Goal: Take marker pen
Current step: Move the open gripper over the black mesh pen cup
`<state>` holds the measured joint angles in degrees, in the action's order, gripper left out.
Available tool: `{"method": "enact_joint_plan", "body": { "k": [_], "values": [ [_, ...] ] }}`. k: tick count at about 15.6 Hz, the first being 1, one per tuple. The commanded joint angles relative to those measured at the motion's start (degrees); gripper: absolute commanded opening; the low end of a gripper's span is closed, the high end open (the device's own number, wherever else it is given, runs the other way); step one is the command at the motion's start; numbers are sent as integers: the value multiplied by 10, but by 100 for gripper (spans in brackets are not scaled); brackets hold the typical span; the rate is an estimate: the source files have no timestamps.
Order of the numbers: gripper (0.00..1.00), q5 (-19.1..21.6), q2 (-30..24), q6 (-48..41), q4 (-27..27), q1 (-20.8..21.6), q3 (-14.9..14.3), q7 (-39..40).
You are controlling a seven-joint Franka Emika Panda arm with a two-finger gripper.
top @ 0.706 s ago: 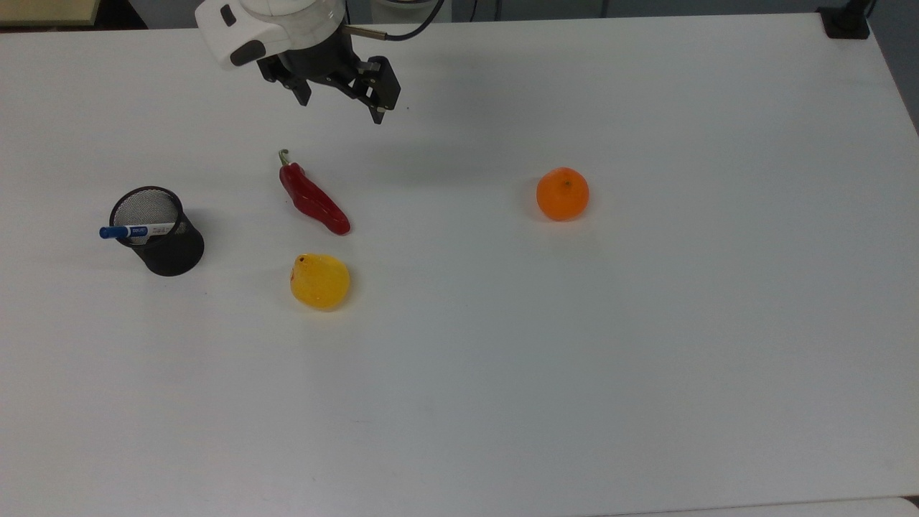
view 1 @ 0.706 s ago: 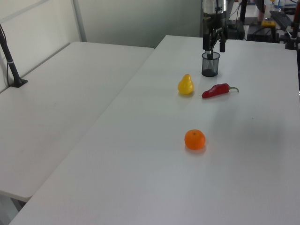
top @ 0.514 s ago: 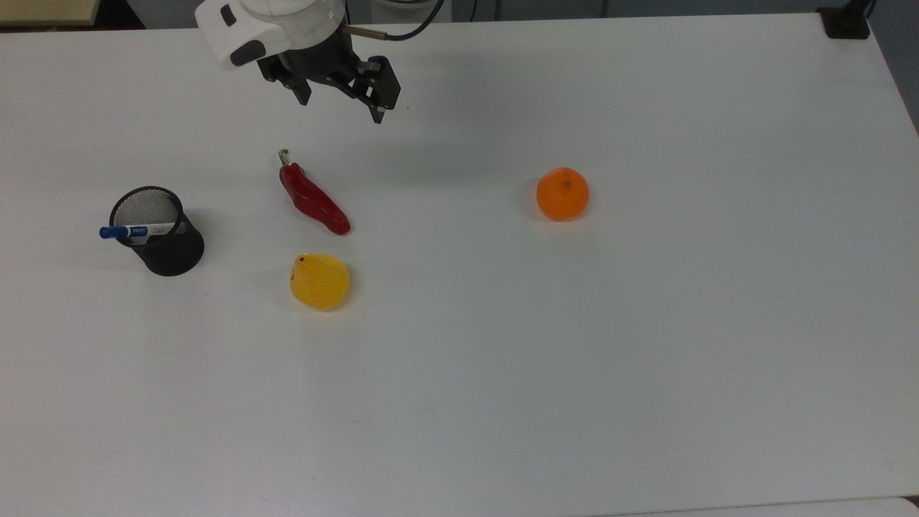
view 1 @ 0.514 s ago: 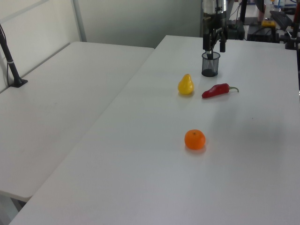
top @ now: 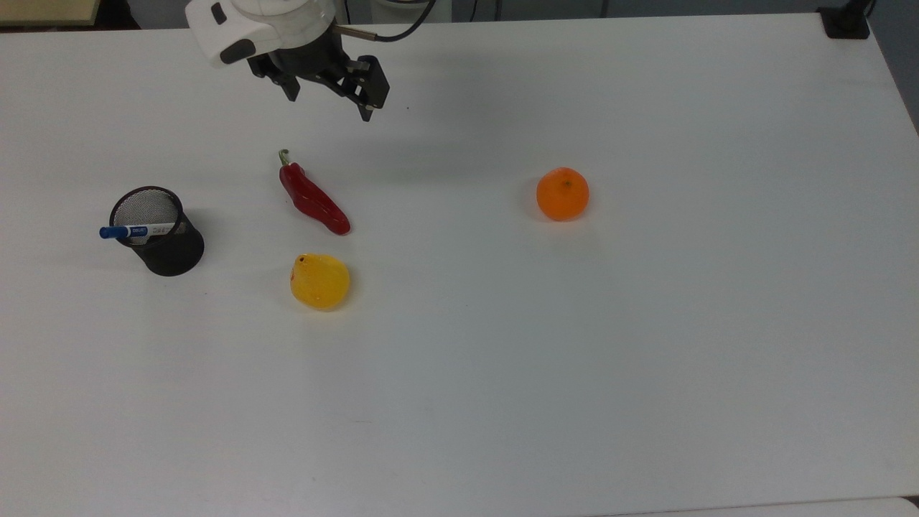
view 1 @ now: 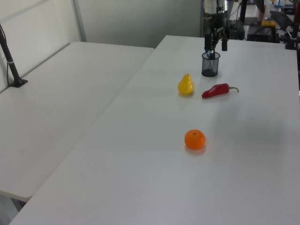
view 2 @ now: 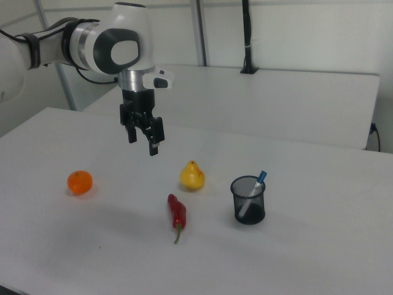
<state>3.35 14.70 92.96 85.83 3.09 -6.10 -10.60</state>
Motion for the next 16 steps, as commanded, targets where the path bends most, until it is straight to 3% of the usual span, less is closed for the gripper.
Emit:
{"method": "enact_joint_plan", "body": {
  "k": [1, 7, 16],
  "values": [
    [100, -7, -14, 11, 12, -16, -2, -6],
    [100, -5, -6, 117, 12, -65, -2, -2],
    [100, 3, 34, 287, 9, -172, -2, 12]
  ]
}}
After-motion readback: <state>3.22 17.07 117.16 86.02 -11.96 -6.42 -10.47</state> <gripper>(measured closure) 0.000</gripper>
